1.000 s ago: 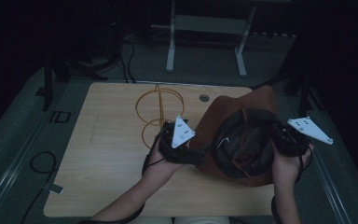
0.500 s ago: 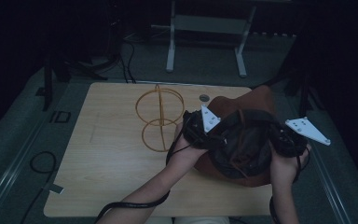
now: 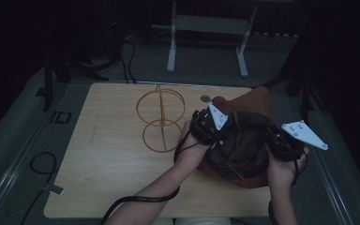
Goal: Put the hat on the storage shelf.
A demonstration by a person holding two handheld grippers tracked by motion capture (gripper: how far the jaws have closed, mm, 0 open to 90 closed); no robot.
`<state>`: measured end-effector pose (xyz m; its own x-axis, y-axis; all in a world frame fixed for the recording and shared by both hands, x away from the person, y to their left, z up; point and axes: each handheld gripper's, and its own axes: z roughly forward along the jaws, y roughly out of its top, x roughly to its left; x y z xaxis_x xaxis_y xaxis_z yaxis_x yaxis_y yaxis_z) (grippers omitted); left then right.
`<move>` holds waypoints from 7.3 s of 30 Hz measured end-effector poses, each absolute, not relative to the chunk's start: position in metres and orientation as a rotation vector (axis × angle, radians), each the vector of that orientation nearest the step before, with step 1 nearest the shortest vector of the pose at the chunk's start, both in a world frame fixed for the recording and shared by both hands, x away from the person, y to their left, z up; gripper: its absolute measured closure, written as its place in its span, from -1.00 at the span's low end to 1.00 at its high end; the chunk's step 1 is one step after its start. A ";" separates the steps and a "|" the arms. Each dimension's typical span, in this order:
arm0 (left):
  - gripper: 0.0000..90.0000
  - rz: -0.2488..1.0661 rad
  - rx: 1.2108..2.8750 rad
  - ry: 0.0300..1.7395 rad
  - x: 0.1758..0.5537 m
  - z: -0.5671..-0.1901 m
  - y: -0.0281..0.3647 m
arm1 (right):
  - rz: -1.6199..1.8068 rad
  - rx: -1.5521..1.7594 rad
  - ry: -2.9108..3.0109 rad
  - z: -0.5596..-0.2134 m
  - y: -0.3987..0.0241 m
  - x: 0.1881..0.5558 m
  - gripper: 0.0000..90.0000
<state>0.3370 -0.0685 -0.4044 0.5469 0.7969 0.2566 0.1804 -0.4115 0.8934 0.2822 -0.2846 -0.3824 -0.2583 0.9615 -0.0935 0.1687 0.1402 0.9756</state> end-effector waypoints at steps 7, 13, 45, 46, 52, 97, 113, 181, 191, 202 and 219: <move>0.93 0.838 1.860 0.815 0.345 -0.399 -0.064 | 1.202 1.121 1.618 -0.389 -0.278 0.278 0.87; 0.94 0.870 1.839 0.809 0.344 -0.396 -0.063 | 1.211 1.123 1.632 -0.398 -0.276 0.272 0.84; 0.94 0.885 1.683 0.553 0.313 -0.399 -0.020 | 1.315 0.997 1.657 -0.384 -0.351 0.212 0.25; 0.94 0.872 1.675 0.536 0.313 -0.400 -0.017 | 1.317 1.001 1.652 -0.385 -0.355 0.215 0.26; 0.94 0.786 1.656 0.460 0.312 -0.399 -0.006 | 1.283 1.055 1.637 -0.394 -0.366 0.233 0.26; 0.93 0.361 1.507 0.035 0.299 -0.388 -0.016 | 1.661 0.506 2.022 -0.392 -0.260 0.244 0.31; 0.70 0.345 1.524 0.066 0.304 -0.387 -0.015 | 1.712 0.560 2.014 -0.389 -0.267 0.242 1.00; -0.81 0.669 1.728 0.904 0.210 -0.545 0.197 | 1.818 0.687 1.836 -0.284 -0.190 0.377 1.00; -0.81 0.700 1.674 0.951 0.207 -0.551 0.212 | 1.795 0.632 1.961 -0.286 -0.112 0.402 1.00; -0.81 0.714 1.669 0.946 0.206 -0.552 0.215 | 1.695 0.621 2.214 -0.326 -0.047 0.420 1.00; -0.81 0.709 1.669 0.951 0.208 -0.555 0.216 | 1.576 0.607 2.407 -0.357 -0.039 0.425 0.46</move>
<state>0.2085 0.2157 -0.5545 0.5103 0.8600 -0.0012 0.2448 -0.1439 0.9588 0.4246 -0.0394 -0.3571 -0.8956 0.4414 0.0560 0.2278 0.3467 0.9099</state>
